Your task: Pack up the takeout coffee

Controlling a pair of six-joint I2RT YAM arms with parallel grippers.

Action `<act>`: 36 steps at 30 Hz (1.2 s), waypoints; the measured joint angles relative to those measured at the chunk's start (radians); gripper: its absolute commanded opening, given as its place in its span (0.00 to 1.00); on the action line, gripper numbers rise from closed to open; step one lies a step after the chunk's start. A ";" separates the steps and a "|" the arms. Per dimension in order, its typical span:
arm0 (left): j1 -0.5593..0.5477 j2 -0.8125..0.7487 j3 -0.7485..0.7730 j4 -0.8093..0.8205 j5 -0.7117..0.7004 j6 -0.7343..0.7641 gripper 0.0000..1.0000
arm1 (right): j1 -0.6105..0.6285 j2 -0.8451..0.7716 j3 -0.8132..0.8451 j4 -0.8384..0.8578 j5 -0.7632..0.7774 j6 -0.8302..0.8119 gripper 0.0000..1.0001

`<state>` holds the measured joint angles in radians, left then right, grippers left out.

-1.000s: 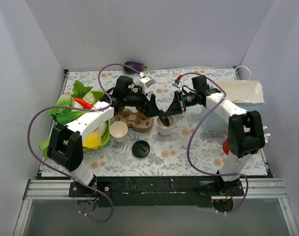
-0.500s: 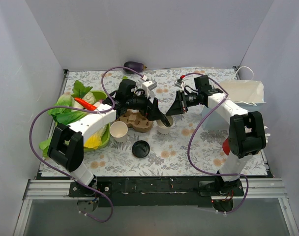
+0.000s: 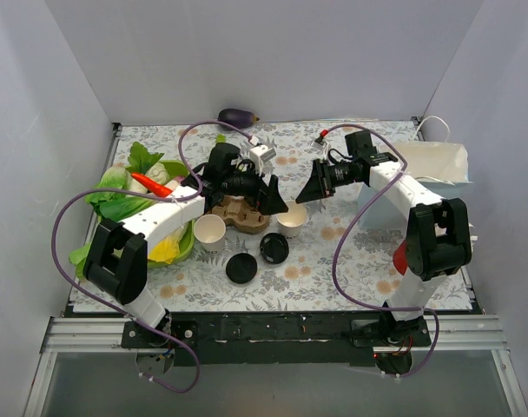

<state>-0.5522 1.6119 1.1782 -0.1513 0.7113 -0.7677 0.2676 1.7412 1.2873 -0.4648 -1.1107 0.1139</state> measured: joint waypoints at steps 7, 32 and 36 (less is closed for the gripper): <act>0.010 -0.104 -0.006 -0.070 -0.093 0.001 0.93 | 0.038 -0.097 0.026 -0.095 0.109 -0.317 0.42; 0.145 -0.306 0.014 -0.185 -0.255 -0.072 0.93 | 0.664 -0.200 -0.309 -0.048 0.735 -1.212 0.50; 0.152 -0.315 0.011 -0.185 -0.251 -0.077 0.93 | 0.678 -0.147 -0.322 -0.023 0.772 -1.241 0.48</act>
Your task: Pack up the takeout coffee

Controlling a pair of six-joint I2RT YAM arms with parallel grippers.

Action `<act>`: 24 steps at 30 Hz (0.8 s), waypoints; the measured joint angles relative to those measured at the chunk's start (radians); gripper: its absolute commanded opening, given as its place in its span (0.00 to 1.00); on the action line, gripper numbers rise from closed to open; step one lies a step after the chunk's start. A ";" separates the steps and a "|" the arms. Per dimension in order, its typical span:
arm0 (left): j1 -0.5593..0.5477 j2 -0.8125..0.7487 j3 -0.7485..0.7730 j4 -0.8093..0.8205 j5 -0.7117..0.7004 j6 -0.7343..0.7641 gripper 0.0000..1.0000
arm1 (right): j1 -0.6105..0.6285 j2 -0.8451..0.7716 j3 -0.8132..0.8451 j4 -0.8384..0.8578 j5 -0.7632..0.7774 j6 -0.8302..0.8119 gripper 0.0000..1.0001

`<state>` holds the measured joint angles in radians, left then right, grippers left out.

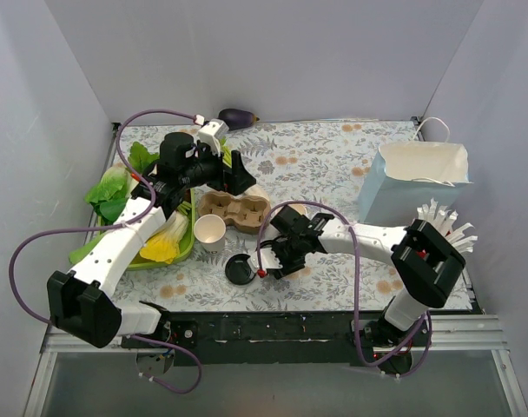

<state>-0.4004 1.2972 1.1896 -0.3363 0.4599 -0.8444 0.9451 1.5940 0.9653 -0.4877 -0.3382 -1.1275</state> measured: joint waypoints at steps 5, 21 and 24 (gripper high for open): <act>0.012 -0.007 -0.006 0.000 0.003 -0.002 0.93 | 0.008 0.049 -0.008 0.013 0.038 -0.028 0.37; 0.020 -0.018 -0.013 0.005 0.034 -0.014 0.93 | 0.002 -0.014 0.133 -0.157 -0.041 0.013 0.01; 0.020 -0.018 -0.008 0.001 0.037 0.004 0.93 | -0.093 -0.024 0.314 -0.256 -0.221 0.115 0.01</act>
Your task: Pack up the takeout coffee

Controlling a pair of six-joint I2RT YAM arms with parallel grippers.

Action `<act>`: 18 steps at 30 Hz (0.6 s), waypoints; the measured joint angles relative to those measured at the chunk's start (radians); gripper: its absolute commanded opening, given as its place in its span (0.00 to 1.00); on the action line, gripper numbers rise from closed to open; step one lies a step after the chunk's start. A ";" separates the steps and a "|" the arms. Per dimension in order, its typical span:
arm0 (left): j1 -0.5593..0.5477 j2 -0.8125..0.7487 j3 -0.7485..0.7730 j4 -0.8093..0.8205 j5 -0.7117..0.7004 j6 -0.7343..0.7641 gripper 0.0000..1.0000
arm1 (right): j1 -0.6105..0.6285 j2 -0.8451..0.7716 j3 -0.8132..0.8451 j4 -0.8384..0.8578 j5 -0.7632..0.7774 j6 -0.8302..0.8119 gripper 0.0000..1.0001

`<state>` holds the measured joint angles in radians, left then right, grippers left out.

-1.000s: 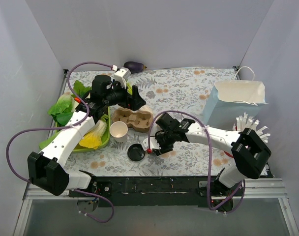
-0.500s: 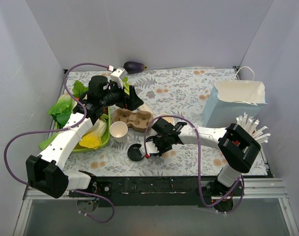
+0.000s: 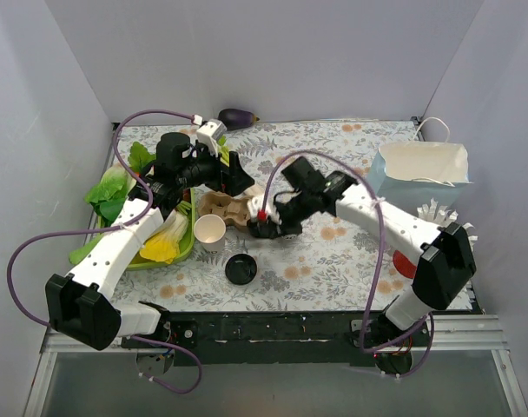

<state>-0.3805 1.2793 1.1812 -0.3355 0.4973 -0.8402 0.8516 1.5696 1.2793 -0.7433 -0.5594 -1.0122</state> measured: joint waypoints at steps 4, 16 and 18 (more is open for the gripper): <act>0.000 0.002 0.000 -0.005 0.013 0.039 0.93 | -0.203 0.036 0.200 -0.072 -0.271 0.188 0.01; -0.040 0.136 0.010 -0.006 0.151 0.075 0.92 | -0.485 0.200 0.109 0.092 -0.685 0.832 0.01; -0.058 0.165 0.010 -0.005 0.158 0.085 0.92 | -0.496 0.204 0.097 0.130 -0.706 0.903 0.01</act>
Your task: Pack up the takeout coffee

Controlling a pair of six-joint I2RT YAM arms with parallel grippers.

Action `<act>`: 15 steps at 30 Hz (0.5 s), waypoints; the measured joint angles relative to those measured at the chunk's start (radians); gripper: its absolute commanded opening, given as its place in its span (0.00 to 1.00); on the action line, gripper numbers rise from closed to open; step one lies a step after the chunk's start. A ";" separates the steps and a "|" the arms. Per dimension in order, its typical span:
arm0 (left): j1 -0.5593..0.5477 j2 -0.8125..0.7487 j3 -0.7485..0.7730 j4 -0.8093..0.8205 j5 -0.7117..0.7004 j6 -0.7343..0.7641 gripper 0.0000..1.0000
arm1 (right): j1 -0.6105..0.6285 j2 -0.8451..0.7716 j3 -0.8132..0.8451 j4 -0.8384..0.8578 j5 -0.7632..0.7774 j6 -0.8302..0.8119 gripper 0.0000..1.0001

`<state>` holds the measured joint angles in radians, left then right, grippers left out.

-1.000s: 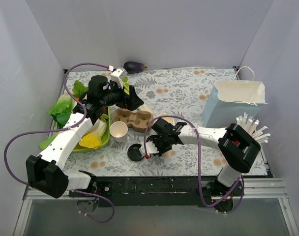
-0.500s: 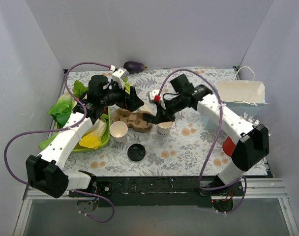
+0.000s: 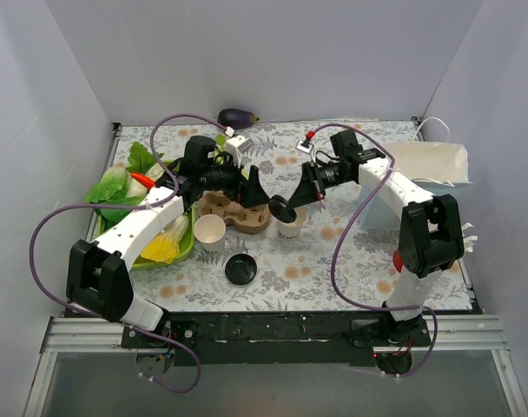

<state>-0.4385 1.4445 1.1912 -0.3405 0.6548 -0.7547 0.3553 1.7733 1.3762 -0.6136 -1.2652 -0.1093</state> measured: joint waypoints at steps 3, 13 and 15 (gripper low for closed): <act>-0.022 0.038 0.000 0.004 0.006 0.012 0.92 | -0.014 0.003 0.000 0.043 -0.018 0.071 0.01; -0.066 0.149 0.000 0.077 0.008 0.019 0.92 | -0.068 0.031 -0.043 0.138 -0.021 0.224 0.01; -0.069 0.167 0.000 0.092 0.006 0.018 0.92 | -0.074 0.042 -0.051 0.143 -0.020 0.238 0.01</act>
<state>-0.5079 1.6112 1.1912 -0.2489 0.6613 -0.7364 0.2817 1.8153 1.3251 -0.4709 -1.2850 0.1284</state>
